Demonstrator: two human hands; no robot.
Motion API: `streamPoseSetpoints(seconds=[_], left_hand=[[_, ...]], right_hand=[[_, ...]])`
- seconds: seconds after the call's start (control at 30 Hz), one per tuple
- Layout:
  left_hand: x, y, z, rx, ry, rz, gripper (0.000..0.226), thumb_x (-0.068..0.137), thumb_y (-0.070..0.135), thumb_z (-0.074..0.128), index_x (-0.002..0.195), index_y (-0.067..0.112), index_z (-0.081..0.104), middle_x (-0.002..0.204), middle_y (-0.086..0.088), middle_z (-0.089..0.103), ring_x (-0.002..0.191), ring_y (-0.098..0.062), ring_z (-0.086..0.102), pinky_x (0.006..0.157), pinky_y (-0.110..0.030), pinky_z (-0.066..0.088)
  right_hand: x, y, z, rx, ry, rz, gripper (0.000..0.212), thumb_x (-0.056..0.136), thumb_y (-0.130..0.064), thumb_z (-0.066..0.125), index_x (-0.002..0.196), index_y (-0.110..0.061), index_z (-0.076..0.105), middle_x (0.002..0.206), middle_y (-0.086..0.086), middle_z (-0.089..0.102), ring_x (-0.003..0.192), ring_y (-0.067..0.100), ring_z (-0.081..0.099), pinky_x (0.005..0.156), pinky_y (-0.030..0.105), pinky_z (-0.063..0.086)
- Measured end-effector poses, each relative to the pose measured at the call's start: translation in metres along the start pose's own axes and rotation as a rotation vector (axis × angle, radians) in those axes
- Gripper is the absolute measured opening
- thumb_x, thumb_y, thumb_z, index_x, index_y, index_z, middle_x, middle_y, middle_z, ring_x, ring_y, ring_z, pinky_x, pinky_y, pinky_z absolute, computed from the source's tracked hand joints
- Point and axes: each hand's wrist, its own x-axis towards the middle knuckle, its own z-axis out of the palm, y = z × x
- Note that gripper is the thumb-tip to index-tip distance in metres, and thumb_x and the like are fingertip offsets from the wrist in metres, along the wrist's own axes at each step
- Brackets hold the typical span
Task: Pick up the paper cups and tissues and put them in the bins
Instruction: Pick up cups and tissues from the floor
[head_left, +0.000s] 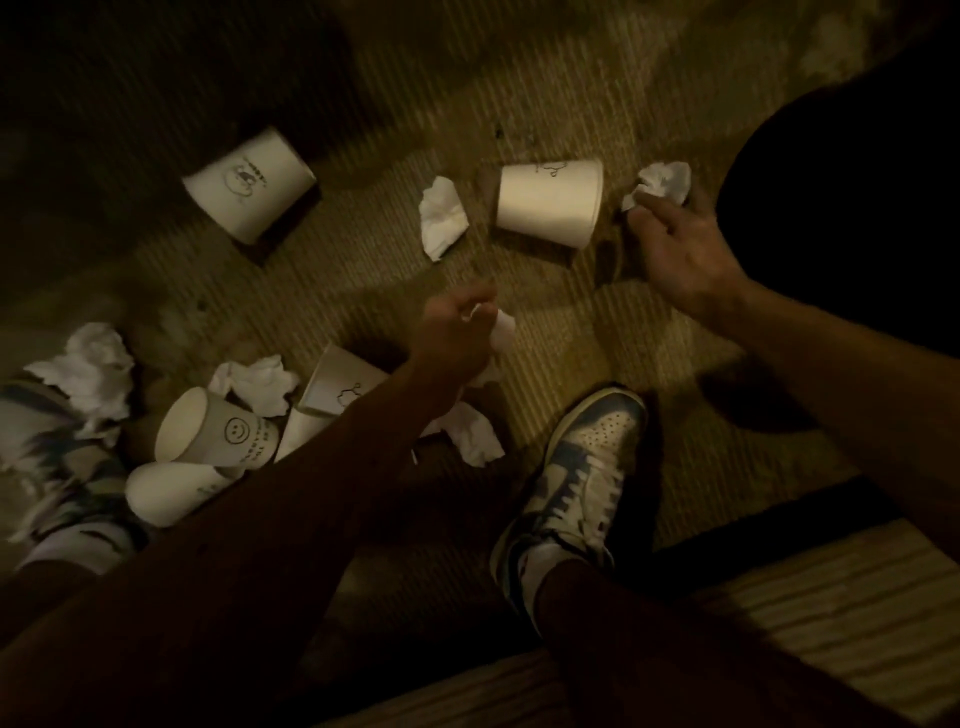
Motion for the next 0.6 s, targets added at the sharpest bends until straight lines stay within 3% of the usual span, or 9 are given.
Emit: streamPoseSetpoints(seconds=[0.07, 0.17, 0.23, 0.3, 0.4, 0.47, 0.5, 0.6], left_hand=[[-0.004, -0.001, -0.01, -0.006, -0.006, 0.019, 0.03, 0.101, 0.003, 0.049, 0.129, 0.003, 0.06, 0.104, 0.001, 0.058, 0.057, 0.009, 0.061, 0.048, -0.005, 0.043], [-0.007, 0.002, -0.021, 0.028, 0.015, 0.088, 0.025, 0.1, 0.007, 0.053, 0.122, 0.001, 0.064, 0.111, -0.012, 0.062, 0.076, -0.001, 0.064, 0.054, -0.007, 0.046], [-0.006, 0.006, -0.025, 0.035, 0.042, 0.124, 0.022, 0.1, 0.01, 0.053, 0.111, -0.003, 0.067, 0.094, -0.007, 0.065, 0.073, 0.0, 0.06, 0.059, -0.008, 0.046], [-0.001, 0.018, -0.026, 0.015, 0.061, 0.133, 0.023, 0.101, 0.014, 0.052, 0.108, -0.003, 0.066, 0.083, 0.002, 0.061, 0.068, 0.005, 0.056, 0.06, -0.006, 0.044], [0.009, 0.041, -0.025, 0.022, 0.099, 0.167, 0.033, 0.102, 0.019, 0.051, 0.129, 0.003, 0.058, 0.115, -0.002, 0.06, 0.098, -0.001, 0.055, 0.077, 0.001, 0.039], [0.018, 0.054, -0.021, 0.064, 0.058, 0.216, 0.04, 0.103, 0.021, 0.049, 0.139, 0.004, 0.051, 0.138, -0.009, 0.052, 0.126, -0.014, 0.049, 0.094, -0.008, 0.034], [0.021, 0.058, -0.019, 0.075, 0.023, 0.216, 0.039, 0.104, 0.022, 0.048, 0.139, 0.006, 0.051, 0.138, -0.009, 0.053, 0.127, -0.017, 0.049, 0.095, -0.013, 0.037], [0.026, 0.063, -0.018, 0.052, 0.028, 0.19, 0.028, 0.104, 0.029, 0.047, 0.114, 0.012, 0.066, 0.098, 0.004, 0.063, 0.091, -0.009, 0.062, 0.078, -0.025, 0.052]], right_hand=[[0.005, -0.006, -0.002, 0.023, -0.007, 0.002, 0.046, 0.105, -0.04, 0.034, 0.14, -0.015, 0.052, 0.153, 0.007, 0.035, 0.137, 0.026, 0.039, 0.115, 0.037, 0.03], [0.002, -0.015, -0.008, 0.179, 0.042, 0.113, 0.049, 0.104, -0.047, 0.032, 0.133, -0.016, 0.056, 0.134, 0.008, 0.057, 0.121, 0.025, 0.055, 0.106, 0.042, 0.043], [-0.001, -0.026, -0.01, 0.359, 0.048, 0.208, 0.055, 0.103, -0.051, 0.029, 0.132, -0.015, 0.058, 0.13, 0.008, 0.061, 0.113, 0.022, 0.059, 0.097, 0.044, 0.049], [-0.003, -0.038, -0.01, 0.508, 0.013, 0.263, 0.059, 0.101, -0.056, 0.029, 0.134, -0.016, 0.055, 0.129, 0.005, 0.061, 0.109, 0.017, 0.06, 0.086, 0.035, 0.051], [-0.003, -0.053, -0.006, 0.582, -0.032, 0.326, 0.072, 0.092, -0.061, 0.049, 0.142, -0.009, 0.041, 0.133, 0.004, 0.057, 0.11, 0.018, 0.06, 0.082, 0.033, 0.053], [-0.001, -0.062, -0.001, 0.559, -0.002, 0.296, 0.059, 0.089, -0.048, 0.065, 0.13, -0.008, 0.05, 0.124, 0.004, 0.06, 0.103, 0.016, 0.062, 0.086, 0.036, 0.056], [0.0, -0.066, 0.002, 0.523, 0.019, 0.263, 0.052, 0.088, -0.039, 0.069, 0.127, -0.007, 0.055, 0.119, 0.003, 0.062, 0.097, 0.013, 0.063, 0.083, 0.033, 0.057], [0.003, -0.075, 0.01, 0.438, 0.047, 0.18, 0.042, 0.089, -0.02, 0.07, 0.127, -0.006, 0.059, 0.119, 0.006, 0.064, 0.089, 0.008, 0.061, 0.068, 0.019, 0.056]])
